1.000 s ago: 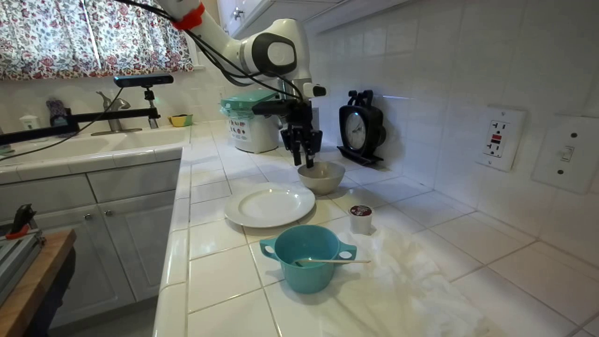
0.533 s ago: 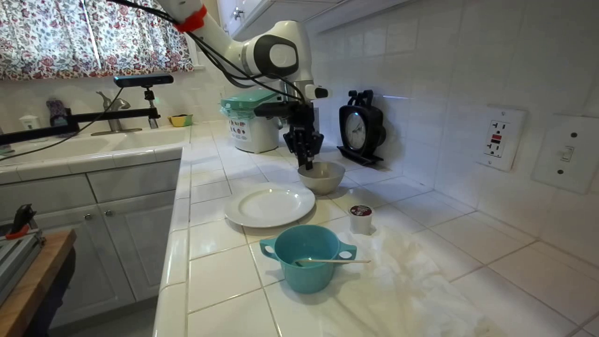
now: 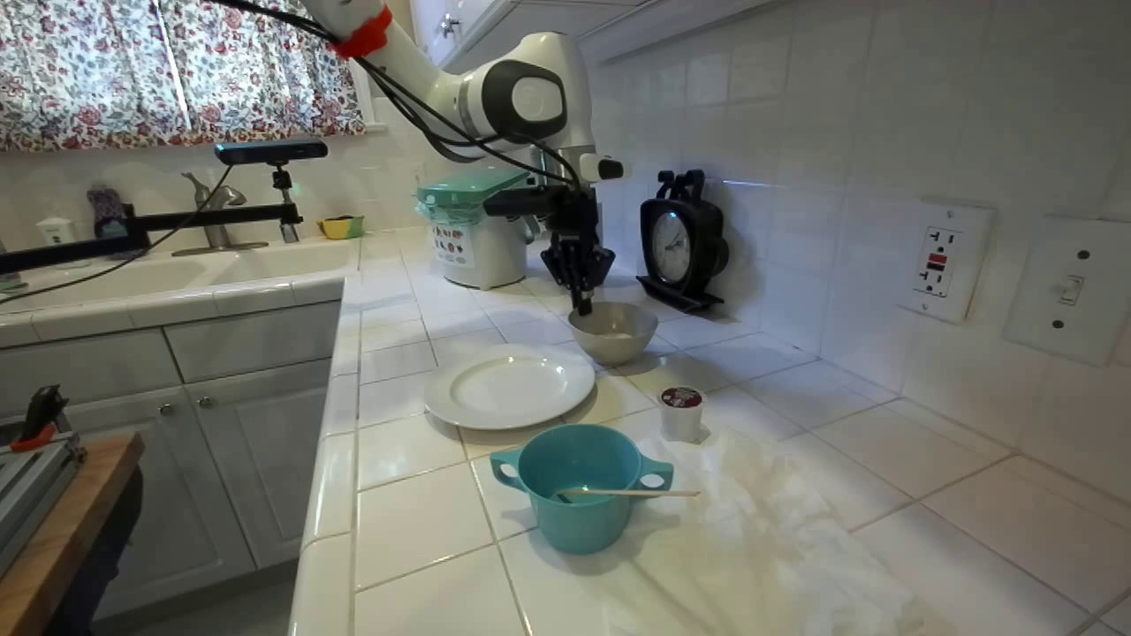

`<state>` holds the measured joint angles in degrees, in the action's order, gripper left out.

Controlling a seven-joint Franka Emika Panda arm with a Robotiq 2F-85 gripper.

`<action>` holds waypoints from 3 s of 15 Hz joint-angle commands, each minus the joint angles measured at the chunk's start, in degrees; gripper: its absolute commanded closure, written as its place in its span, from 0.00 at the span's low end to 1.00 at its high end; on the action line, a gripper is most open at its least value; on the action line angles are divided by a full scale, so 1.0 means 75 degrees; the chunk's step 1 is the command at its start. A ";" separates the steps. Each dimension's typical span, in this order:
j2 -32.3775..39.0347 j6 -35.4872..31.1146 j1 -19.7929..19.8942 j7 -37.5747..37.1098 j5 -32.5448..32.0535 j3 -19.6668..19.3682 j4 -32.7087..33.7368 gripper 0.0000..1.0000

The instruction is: Move the bowl to the front

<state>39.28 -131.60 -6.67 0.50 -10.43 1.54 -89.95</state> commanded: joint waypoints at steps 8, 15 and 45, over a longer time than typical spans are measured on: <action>-0.0448 -0.0167 -0.0464 0.0066 -0.0440 -0.0051 -0.0397 0.98; -0.1134 -0.0275 -0.0863 0.0018 -0.1172 -0.0053 -0.1101 0.98; -0.3005 -0.2079 -0.0989 0.2459 -0.2543 0.1213 -0.4249 0.98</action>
<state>18.67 -144.73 -15.18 13.17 -29.74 9.44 -119.35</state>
